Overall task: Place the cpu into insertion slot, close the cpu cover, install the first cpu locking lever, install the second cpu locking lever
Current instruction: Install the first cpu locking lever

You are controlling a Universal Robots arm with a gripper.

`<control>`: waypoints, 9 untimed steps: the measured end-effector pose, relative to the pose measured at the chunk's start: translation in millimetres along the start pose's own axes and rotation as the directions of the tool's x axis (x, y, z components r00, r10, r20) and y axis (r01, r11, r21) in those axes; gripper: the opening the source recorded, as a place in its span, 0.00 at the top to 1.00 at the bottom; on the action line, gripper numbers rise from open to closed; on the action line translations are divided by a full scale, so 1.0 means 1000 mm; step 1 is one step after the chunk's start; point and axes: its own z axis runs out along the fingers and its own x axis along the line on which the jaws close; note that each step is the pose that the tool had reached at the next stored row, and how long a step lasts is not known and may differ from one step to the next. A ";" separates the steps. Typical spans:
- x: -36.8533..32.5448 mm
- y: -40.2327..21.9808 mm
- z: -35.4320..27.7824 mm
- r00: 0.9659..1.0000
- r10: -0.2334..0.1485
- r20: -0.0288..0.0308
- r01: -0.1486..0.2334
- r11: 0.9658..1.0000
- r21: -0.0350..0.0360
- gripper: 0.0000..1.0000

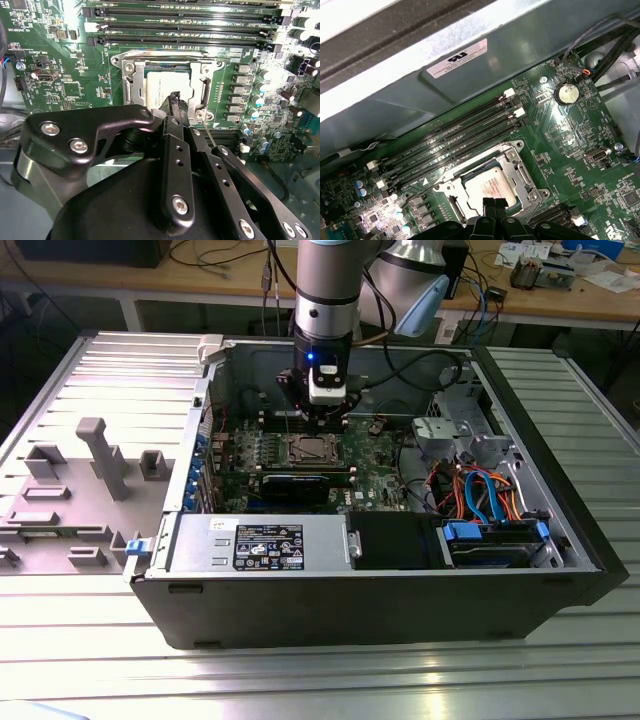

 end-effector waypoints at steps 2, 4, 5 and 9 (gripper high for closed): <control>0.0000 0.0000 0.0000 1.000 -0.002 0.000 0.002 1.000 0.000 0.89; 0.0000 0.0000 0.0000 1.000 -0.004 0.000 0.004 1.000 0.000 0.89; 0.0000 0.0000 0.0000 1.000 -0.005 0.000 0.005 1.000 0.000 0.89; 0.0000 0.0000 0.0000 1.000 -0.009 0.000 0.009 1.000 0.000 0.89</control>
